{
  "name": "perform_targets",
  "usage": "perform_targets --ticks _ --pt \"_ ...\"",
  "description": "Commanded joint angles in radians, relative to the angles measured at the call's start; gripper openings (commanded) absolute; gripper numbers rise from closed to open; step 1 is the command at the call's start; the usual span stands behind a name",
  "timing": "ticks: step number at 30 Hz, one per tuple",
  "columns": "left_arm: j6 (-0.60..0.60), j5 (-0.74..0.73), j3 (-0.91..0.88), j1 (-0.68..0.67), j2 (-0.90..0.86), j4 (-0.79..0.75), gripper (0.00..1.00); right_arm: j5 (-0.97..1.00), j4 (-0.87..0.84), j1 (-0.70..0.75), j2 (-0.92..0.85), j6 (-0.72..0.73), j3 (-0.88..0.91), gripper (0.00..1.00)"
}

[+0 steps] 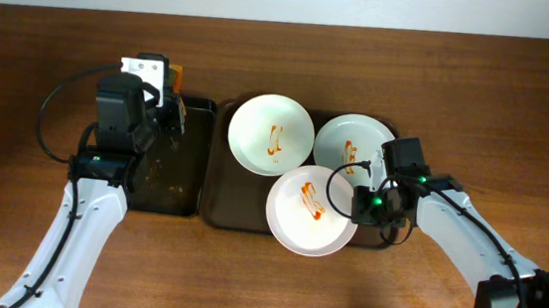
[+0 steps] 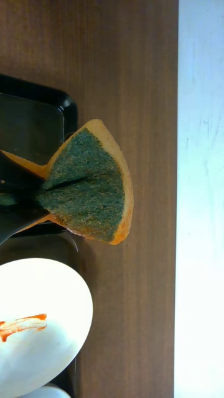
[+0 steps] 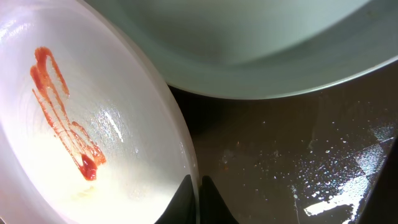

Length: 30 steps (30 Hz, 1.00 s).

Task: Clean dirty plates on tray and stack at the side
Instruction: 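Scrub the bottom plate with the sponge while the right gripper holds it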

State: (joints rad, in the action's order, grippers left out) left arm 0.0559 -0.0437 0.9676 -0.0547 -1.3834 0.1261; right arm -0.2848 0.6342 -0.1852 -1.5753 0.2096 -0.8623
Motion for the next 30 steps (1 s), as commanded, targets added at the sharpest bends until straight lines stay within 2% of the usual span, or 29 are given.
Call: perform_targets --ticks 1,3,7,9,11,12,16,19,24,28,30 --pt "-0.005 0.007 0.021 0.004 0.024 -0.010 0.00 0.009 -0.003 -0.005 0.020 0.008 -0.021 0.04" --pt "-0.004 -0.025 0.021 0.003 0.024 0.037 0.00 0.009 -0.003 -0.005 0.020 0.008 -0.021 0.04" --pt "-0.004 -0.118 0.005 0.003 -0.049 0.274 0.00 0.009 -0.002 -0.005 0.020 0.008 -0.021 0.04" --pt "0.014 -0.221 -0.002 0.003 -0.114 0.291 0.00 0.009 -0.002 -0.005 0.020 0.008 -0.021 0.04" --pt "0.141 -0.259 -0.002 0.003 -0.149 0.311 0.00 0.009 0.003 -0.005 0.020 0.008 -0.021 0.04" --pt "0.220 -0.329 -0.002 0.003 -0.149 0.316 0.00 0.009 0.005 -0.005 0.020 0.008 -0.021 0.04" --pt "0.300 -0.641 -0.002 -0.054 -0.149 0.307 0.00 0.009 0.004 -0.005 0.020 0.008 -0.021 0.04" --pt "0.381 -0.674 -0.002 -0.188 -0.161 0.265 0.00 0.009 0.005 -0.005 0.020 0.009 -0.021 0.04" --pt "0.618 -0.723 -0.002 -0.438 -0.333 0.017 0.00 0.009 0.005 -0.005 0.020 0.009 -0.021 0.04" --pt "0.756 -0.715 -0.002 -0.555 -0.433 -0.093 0.00 0.008 0.006 -0.005 0.020 0.009 -0.021 0.04" --pt "0.771 -0.674 -0.002 -0.587 -0.454 -0.111 0.00 0.008 0.007 -0.005 0.020 0.009 -0.021 0.04"
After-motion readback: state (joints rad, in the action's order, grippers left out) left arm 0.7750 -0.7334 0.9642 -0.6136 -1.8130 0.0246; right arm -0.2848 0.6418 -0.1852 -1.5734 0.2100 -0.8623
